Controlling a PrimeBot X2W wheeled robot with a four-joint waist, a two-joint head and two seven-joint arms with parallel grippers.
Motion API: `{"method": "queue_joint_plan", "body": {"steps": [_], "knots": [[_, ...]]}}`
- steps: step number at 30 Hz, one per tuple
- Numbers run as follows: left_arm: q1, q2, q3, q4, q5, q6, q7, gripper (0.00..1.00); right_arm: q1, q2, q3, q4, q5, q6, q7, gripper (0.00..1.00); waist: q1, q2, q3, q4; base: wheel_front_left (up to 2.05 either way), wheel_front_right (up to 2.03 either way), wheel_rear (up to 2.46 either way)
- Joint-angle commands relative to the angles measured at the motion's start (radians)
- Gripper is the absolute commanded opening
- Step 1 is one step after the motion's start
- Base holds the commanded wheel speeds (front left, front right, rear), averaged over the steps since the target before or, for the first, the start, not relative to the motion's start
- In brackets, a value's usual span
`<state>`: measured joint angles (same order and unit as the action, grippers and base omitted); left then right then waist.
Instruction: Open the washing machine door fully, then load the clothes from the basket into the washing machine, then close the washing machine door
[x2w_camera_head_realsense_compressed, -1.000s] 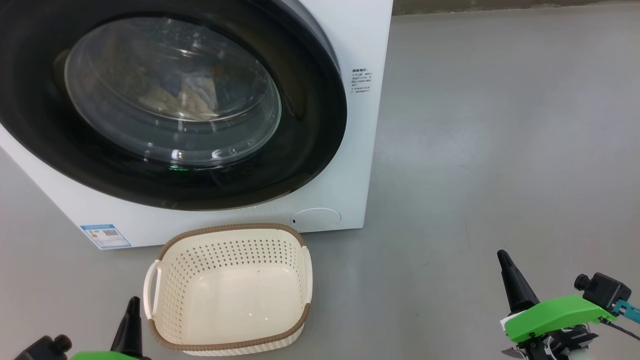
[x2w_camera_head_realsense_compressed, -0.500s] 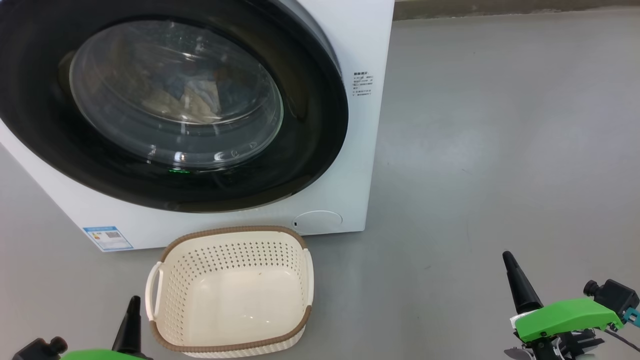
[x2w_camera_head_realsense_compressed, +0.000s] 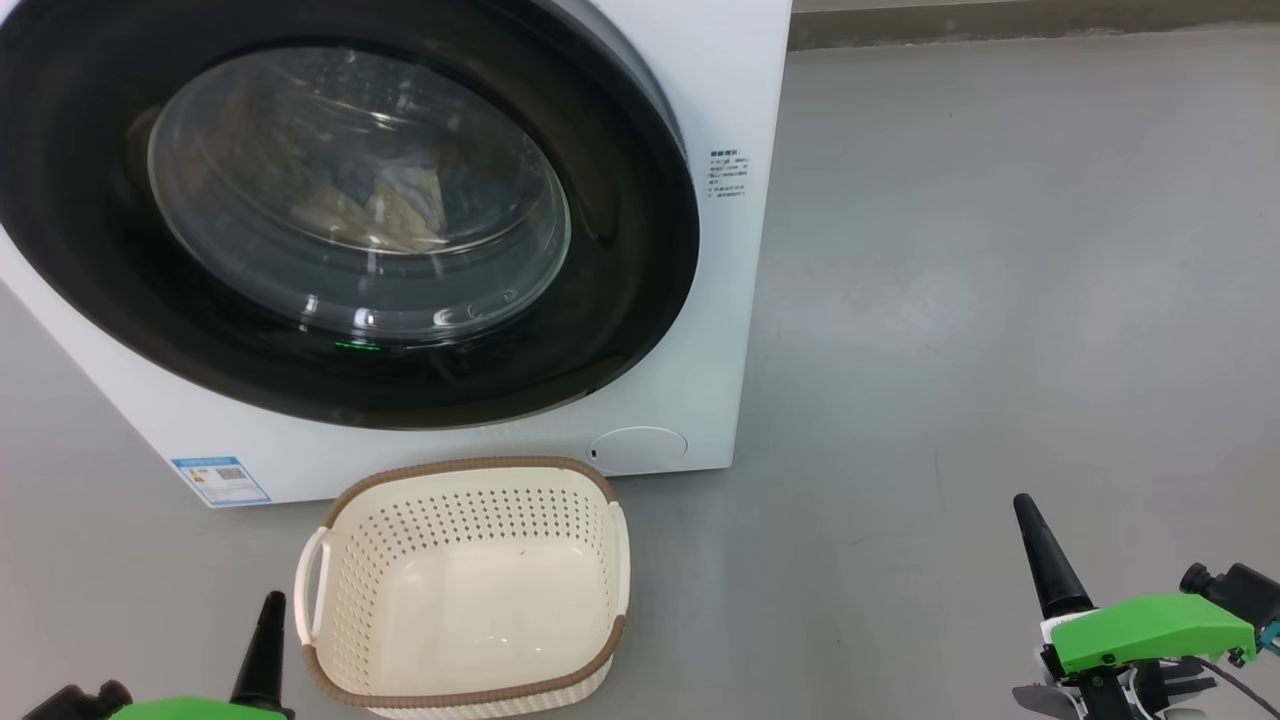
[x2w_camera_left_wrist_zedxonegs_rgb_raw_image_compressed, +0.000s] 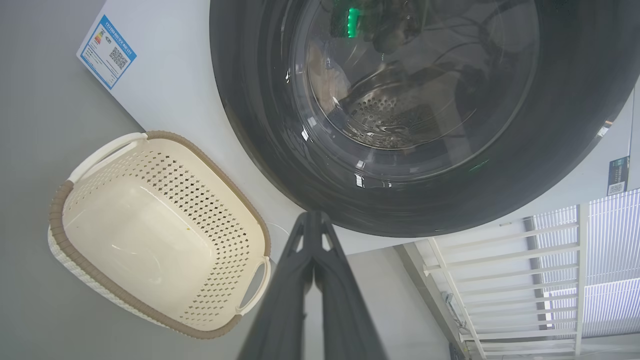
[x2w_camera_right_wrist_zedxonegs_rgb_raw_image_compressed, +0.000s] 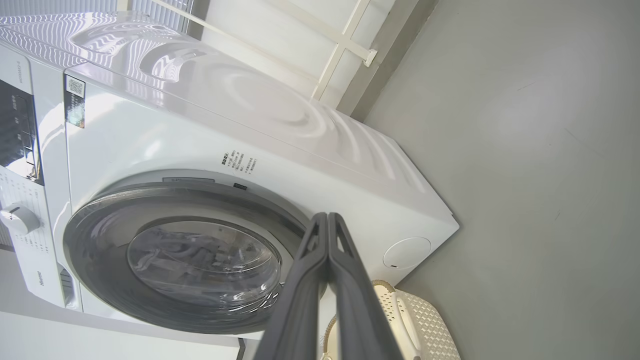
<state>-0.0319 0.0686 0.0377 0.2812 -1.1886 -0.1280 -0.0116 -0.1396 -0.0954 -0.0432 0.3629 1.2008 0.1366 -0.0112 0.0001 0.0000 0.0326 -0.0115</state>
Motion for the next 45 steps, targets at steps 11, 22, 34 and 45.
{"method": "queue_joint_plan", "body": {"steps": [11, 22, 34, 45], "knots": [[-0.056, 0.003, 0.040, -0.030, -0.126, -0.002, 0.036, 0.00, 0.007, 0.012, -0.012, -0.055, 0.121, -0.004, 0.037, 0.00, -0.0001, 0.0000, -0.008, 0.003, 0.00, 0.00, 0.00], [-0.063, -0.004, 0.053, -0.032, -0.234, -0.002, 0.068, 0.00, 0.016, 0.024, -0.034, -0.078, 0.226, -0.005, 0.069, 0.00, -0.0001, 0.0000, -0.016, 0.006, 0.00, 0.00, 0.00], [-0.071, -0.012, 0.067, -0.034, -0.352, -0.003, 0.104, 0.00, 0.026, 0.037, -0.058, -0.103, 0.340, -0.006, 0.105, 0.00, -0.0001, 0.0000, -0.025, 0.010, 0.00, 0.00, 0.00], [-0.076, -0.017, 0.076, -0.036, -0.420, -0.003, 0.124, 0.00, 0.032, 0.045, -0.072, -0.118, 0.407, -0.006, 0.125, 0.00, -0.0001, 0.0000, -0.030, 0.011, 0.00, 0.00, 0.00]]}}
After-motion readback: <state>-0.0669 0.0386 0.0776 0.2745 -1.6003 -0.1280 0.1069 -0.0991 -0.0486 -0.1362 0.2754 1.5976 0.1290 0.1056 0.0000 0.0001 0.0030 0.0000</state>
